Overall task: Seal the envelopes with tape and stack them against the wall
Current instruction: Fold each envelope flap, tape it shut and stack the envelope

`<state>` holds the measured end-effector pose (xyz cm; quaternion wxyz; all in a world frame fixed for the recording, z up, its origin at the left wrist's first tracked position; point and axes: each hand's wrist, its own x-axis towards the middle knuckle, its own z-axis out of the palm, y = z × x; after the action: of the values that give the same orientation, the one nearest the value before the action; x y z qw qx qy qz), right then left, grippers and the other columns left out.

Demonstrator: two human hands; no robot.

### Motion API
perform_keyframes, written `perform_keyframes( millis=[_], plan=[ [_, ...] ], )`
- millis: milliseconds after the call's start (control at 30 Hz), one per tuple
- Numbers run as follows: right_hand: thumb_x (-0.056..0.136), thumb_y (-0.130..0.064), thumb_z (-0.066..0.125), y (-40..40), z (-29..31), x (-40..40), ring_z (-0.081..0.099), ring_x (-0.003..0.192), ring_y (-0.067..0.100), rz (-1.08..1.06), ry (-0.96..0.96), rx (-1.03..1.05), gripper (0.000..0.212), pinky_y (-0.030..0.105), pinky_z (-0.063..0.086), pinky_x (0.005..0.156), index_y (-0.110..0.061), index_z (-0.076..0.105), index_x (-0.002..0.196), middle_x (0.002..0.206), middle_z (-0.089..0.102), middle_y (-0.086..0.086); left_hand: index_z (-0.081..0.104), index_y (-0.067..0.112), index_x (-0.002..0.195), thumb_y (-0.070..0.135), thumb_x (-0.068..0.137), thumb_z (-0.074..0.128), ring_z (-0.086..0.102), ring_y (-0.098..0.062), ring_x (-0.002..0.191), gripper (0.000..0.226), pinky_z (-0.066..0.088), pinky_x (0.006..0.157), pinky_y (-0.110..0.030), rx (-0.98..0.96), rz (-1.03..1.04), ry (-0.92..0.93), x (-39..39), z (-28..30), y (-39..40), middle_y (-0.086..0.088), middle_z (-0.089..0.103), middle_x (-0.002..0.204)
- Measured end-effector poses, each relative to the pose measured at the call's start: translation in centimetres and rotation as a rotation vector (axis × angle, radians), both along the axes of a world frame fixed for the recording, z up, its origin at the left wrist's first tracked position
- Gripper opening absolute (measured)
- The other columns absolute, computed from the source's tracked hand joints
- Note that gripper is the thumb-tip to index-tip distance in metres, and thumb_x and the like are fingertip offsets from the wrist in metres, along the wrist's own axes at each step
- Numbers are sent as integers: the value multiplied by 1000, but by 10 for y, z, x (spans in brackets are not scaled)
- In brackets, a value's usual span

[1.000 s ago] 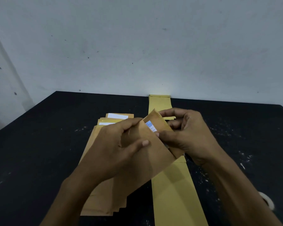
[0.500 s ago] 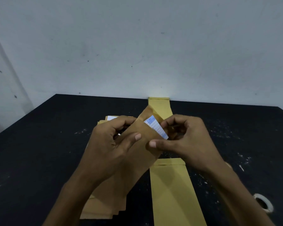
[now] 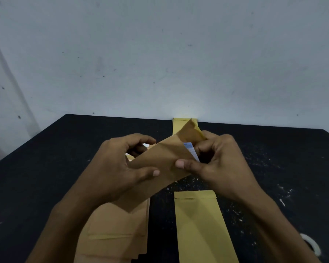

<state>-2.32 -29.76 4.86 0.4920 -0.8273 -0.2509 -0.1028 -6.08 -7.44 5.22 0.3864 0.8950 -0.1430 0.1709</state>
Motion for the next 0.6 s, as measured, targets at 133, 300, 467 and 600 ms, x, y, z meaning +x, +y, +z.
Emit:
perform_keyframes(
  millis=[133,300,467,600],
  plan=[
    [75,-26,85,-2,3,1,56,64,19,-85,-47,-45,33,39,49,54,-19,65,51,73,59,3,64,31,121,32,67,87,62,4,92,59,44,72,-8,84,127,-57,3,1,5,21,66,96],
    [79,-27,83,1,0,1,53,67,11,-237,-145,-55,47,31,46,57,-30,51,45,80,55,-5,58,20,125,24,75,84,53,-19,110,56,42,83,-29,-100,651,-171,0,-8,-9,-1,54,119],
    [79,-24,84,14,-16,-2,60,88,13,-354,-333,51,7,34,54,67,-20,78,78,100,61,-3,60,14,87,50,74,78,60,-19,74,42,48,61,-33,-1200,477,382,-10,-19,-62,-3,64,78],
    [88,-32,70,26,-26,-10,58,109,18,-271,-451,-1,14,36,54,78,-24,81,92,118,61,1,68,3,106,68,67,68,69,-38,102,76,58,82,-56,-1728,-134,713,0,-15,-70,-21,68,112]
  ],
)
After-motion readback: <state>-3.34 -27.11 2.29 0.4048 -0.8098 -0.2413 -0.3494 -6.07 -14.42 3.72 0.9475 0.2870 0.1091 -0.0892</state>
